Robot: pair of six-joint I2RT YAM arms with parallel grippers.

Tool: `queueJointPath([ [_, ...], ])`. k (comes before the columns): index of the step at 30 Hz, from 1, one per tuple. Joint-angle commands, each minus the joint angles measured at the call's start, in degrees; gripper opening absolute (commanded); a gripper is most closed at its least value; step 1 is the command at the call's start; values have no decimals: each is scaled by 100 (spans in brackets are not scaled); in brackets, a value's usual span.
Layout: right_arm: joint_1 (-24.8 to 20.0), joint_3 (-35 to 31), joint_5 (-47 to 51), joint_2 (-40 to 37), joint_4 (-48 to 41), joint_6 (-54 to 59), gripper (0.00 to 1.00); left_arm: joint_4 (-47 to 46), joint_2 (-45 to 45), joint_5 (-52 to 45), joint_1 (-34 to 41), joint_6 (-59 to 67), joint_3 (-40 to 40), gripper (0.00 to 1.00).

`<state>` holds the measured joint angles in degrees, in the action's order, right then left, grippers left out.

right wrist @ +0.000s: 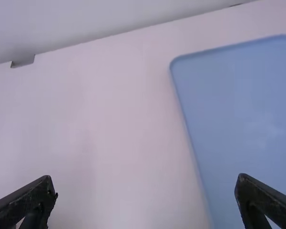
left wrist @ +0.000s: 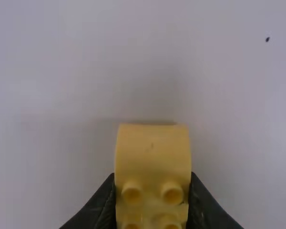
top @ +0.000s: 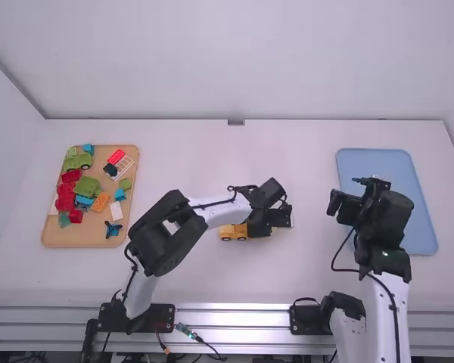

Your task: Assemble lego blocks to make yellow taxi

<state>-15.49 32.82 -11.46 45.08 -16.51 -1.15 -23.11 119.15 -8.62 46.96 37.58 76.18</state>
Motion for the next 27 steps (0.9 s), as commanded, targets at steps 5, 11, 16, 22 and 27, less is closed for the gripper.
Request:
queueJointPath([
  [5, 28, -13, -13, -172, -59, 13, 99, -99, 61, -265, 34, 64, 44, 85],
  [11, 221, -13, -33, -52, 22, 387, 99, -307, -4, 159, 12, -227, 407, 99],
  [16, 520, -15, -160, 337, 223, 1189, 99, -519, -527, 76, -152, -45, 732, 99],
  [22, 879, -13, -1224, 927, 490, 2505, 99, -853, -1593, -558, -580, 646, 332, 99],
  [27, 1178, -13, -1762, 1504, 595, 3329, 99, -466, -2422, -1491, -1205, 1048, -538, 99],
])
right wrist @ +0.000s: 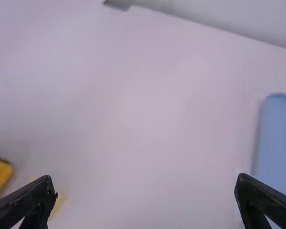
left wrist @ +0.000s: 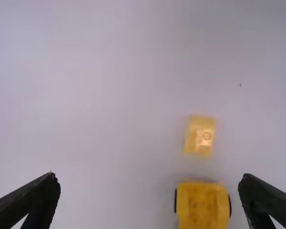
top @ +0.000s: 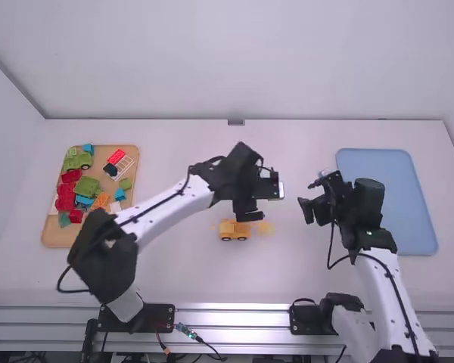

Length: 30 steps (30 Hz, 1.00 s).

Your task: Assemble lego blocks to make yellow taxi

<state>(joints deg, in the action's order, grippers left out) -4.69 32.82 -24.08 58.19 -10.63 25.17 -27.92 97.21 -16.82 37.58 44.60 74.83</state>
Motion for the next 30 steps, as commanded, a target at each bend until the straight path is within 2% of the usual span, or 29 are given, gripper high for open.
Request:
queueJointPath([
  [1, 166, -13, -586, 324, 28, 824, 99, 176, -378, -805, -416, 346, -625, 99],
  [7, 767, -15, -1244, 1305, 170, 2299, 100, 1169, -1357, -2313, -1297, 1022, -2247, 99],
  [9, 903, -15, -1325, 1579, 317, 2483, 99, 1516, -1565, -2536, -1469, 1017, -2623, 99],
  [15, 1222, -15, -1519, 2706, 914, 3134, 100, 2762, -1923, -2274, -1703, 816, -3755, 99],
  [21, 1360, -13, -1641, 3421, 1392, 3237, 96, 3630, -1762, -2422, -1706, 425, -4275, 99],
  [25, 1355, -15, -1797, 3622, 1246, 3707, 91, 4067, -1578, -2606, -1710, 431, -4463, 99],
  [28, 1320, -15, -1860, 3692, 1097, 3991, 86, 4270, -1506, -2696, -1708, 423, -4538, 99],
  [30, 1335, -15, -1969, 3736, 1003, 4262, 77, 4351, -1462, -2696, -1708, 372, -4538, 99],
])
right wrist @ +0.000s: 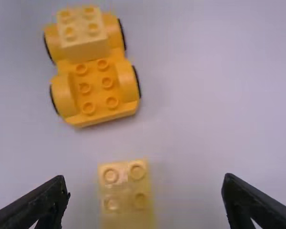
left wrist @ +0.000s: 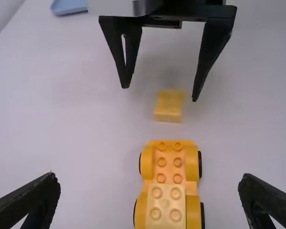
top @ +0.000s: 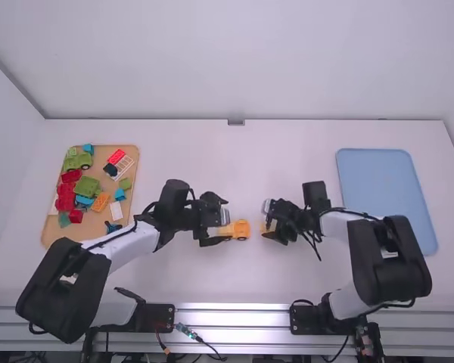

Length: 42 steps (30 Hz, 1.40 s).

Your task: Assemble lego blocks to make yellow taxi

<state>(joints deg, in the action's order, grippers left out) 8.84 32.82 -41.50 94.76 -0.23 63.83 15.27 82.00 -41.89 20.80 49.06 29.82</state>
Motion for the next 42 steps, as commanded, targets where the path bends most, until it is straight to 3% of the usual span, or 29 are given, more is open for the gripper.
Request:
queueJointPath([
  [1, -17, -15, -315, 119, -42, 483, 76, 47, 61, -178, -29, -91, -37, 99],
  [11, -87, -20, -350, 595, 197, 522, 72, 154, 61, -178, -29, -259, -37, 99],
  [17, -227, -22, -380, 634, 190, 520, 51, 150, 61, -178, -29, -257, -37, 99],
  [24, -87, -22, -343, 639, 151, 570, 65, 120, 61, -178, -29, -257, -37, 99],
  [42, -52, -22, -170, 661, 181, 457, 66, 117, 61, -221, -29, -279, -37, 99],
])
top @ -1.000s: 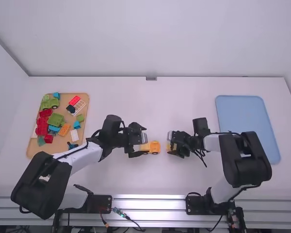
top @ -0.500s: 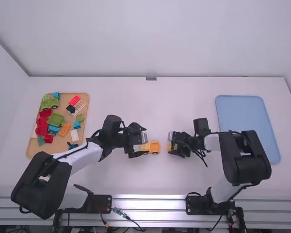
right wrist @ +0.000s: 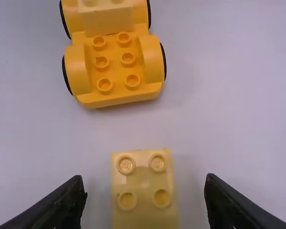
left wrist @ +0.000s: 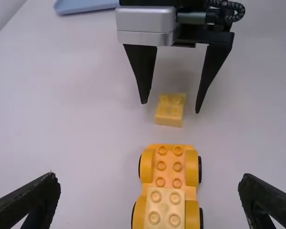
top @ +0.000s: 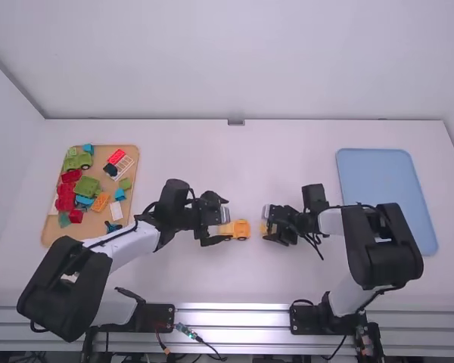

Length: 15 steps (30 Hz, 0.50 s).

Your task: Assemble lego blocks to make yellow taxi

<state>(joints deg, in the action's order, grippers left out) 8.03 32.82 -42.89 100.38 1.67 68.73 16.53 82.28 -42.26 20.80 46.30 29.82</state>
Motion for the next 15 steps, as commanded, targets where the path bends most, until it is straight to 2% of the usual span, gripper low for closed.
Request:
queueJointPath([
  [1, 20, -20, -37, 154, 107, -125, 66, -7, 33, -184, -29, -4, -37, 99],
  [5, 39, -20, -81, 470, 529, -339, 66, -7, 33, -182, -29, -4, -37, 99],
  [8, -24, -20, -81, 519, 518, -334, 66, -9, 33, -182, -29, -4, -37, 99],
  [13, -116, -11, -221, 477, 516, -337, 59, 6, 33, -180, -29, -4, -37, 99],
  [15, -136, -13, -236, 477, 466, -332, 53, -12, 33, -178, -29, -4, -37, 99],
])
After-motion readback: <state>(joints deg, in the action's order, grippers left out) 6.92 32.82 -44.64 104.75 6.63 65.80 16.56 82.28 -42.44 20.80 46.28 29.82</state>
